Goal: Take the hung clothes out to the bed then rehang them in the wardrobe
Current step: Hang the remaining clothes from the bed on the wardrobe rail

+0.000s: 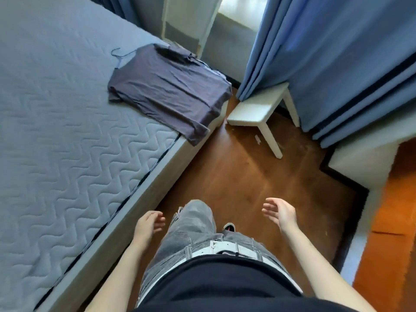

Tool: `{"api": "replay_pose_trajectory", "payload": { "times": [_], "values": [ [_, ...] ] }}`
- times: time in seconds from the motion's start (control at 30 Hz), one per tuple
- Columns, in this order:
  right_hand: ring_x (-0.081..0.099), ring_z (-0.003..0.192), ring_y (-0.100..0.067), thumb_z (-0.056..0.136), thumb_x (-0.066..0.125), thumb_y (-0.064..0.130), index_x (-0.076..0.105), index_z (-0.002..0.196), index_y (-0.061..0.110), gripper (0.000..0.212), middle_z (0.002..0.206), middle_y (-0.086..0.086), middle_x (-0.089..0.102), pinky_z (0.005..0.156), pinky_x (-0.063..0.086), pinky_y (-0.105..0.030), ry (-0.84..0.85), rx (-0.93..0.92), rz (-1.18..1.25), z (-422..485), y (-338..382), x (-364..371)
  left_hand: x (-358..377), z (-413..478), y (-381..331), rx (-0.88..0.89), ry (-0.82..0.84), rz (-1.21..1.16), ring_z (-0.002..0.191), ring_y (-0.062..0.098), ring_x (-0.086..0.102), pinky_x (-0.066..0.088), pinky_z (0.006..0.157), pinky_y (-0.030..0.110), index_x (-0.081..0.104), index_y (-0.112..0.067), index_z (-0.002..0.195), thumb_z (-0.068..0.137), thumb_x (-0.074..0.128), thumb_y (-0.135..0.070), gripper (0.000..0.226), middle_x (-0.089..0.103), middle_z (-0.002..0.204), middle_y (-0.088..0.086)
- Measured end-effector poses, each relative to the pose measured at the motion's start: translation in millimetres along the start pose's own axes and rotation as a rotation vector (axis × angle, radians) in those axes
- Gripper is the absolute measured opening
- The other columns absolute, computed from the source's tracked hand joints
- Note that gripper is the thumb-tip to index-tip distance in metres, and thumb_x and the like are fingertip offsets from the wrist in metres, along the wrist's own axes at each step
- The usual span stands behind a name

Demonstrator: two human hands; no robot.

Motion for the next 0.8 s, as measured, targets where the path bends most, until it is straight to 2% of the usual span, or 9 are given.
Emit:
{"api": "replay_pose_trajectory", "payload": {
  "times": [0.13,0.23,0.3,0.43,0.53,0.63,0.7,0.8],
  "values": [
    [0.066,0.061,-0.024,0.092,0.047,0.008,0.066,0.088,0.005,0.019,0.08,-0.015,0.065,0.054,0.057,-0.025,0.165,-0.068,-0.127,57,99,83,-19,21,2,-0.121,-0.163,-0.15,0.082,0.031,0.063,0.052,0.072,0.036,0.063,-0.003,0.096,0.097,0.046,-0.013,0.019,0.066,0.093,0.019],
    [0.066,0.07,-0.028,0.093,0.047,0.009,0.067,0.089,0.005,0.02,0.085,-0.016,0.066,0.06,0.058,-0.03,0.227,-0.12,-0.231,94,149,145,-24,49,-6,-0.174,-0.233,-0.237,0.084,0.033,0.063,0.052,0.073,0.036,0.063,-0.001,0.099,0.097,0.047,-0.013,0.021,0.066,0.093,0.019],
    [0.066,0.069,-0.027,0.093,0.047,0.009,0.067,0.088,0.006,0.021,0.084,-0.016,0.066,0.062,0.057,-0.031,0.25,-0.137,-0.276,114,176,183,-24,73,-23,-0.19,-0.248,-0.274,0.086,0.034,0.063,0.052,0.073,0.036,0.063,-0.001,0.099,0.098,0.045,-0.014,0.022,0.066,0.093,0.018],
    [0.065,0.066,-0.026,0.093,0.048,0.01,0.067,0.091,0.004,0.02,0.083,-0.016,0.066,0.055,0.056,-0.027,0.264,-0.122,-0.328,147,224,253,-26,133,-77,-0.194,-0.266,-0.349,0.079,0.03,0.062,0.05,0.067,0.034,0.062,-0.002,0.097,0.099,0.044,-0.014,0.022,0.065,0.091,0.018],
    [0.065,0.07,-0.029,0.093,0.049,0.011,0.068,0.096,0.002,0.021,0.083,-0.017,0.067,0.059,0.056,-0.028,0.288,-0.114,-0.391,162,261,305,-35,186,-132,-0.19,-0.281,-0.395,0.07,0.026,0.059,0.048,0.063,0.033,0.06,-0.005,0.088,0.099,0.042,-0.013,0.023,0.063,0.084,0.016],
    [0.065,0.07,-0.029,0.096,0.046,0.012,0.067,0.098,0.002,0.023,0.085,-0.018,0.067,0.056,0.056,-0.027,0.359,-0.132,-0.458,180,299,370,-45,238,-191,-0.162,-0.299,-0.417,0.067,0.026,0.057,0.047,0.062,0.032,0.06,-0.008,0.082,0.098,0.043,-0.012,0.024,0.061,0.078,0.014],
    [0.064,0.065,-0.027,0.097,0.043,0.009,0.066,0.096,0.001,0.024,0.084,-0.018,0.065,0.054,0.056,-0.025,0.413,-0.146,-0.5,197,322,423,-53,275,-229,-0.126,-0.312,-0.418,0.069,0.027,0.056,0.046,0.061,0.031,0.061,-0.011,0.08,0.098,0.043,-0.01,0.025,0.061,0.077,0.014],
    [0.063,0.047,-0.015,0.097,0.038,0.001,0.062,0.088,0.0,0.026,0.075,-0.018,0.06,0.046,0.051,-0.022,0.493,-0.195,-0.557,230,353,510,-67,341,-278,-0.07,-0.316,-0.392,0.066,0.023,0.055,0.046,0.057,0.022,0.061,-0.013,0.079,0.097,0.044,-0.008,0.026,0.061,0.078,0.015]
  ]
}}
Point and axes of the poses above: each hand's wrist, its own z-axis towards the middle knuckle, its own x-axis out of the palm, y = z × x, the point moved 8 cm from there along z, towards the middle knuckle
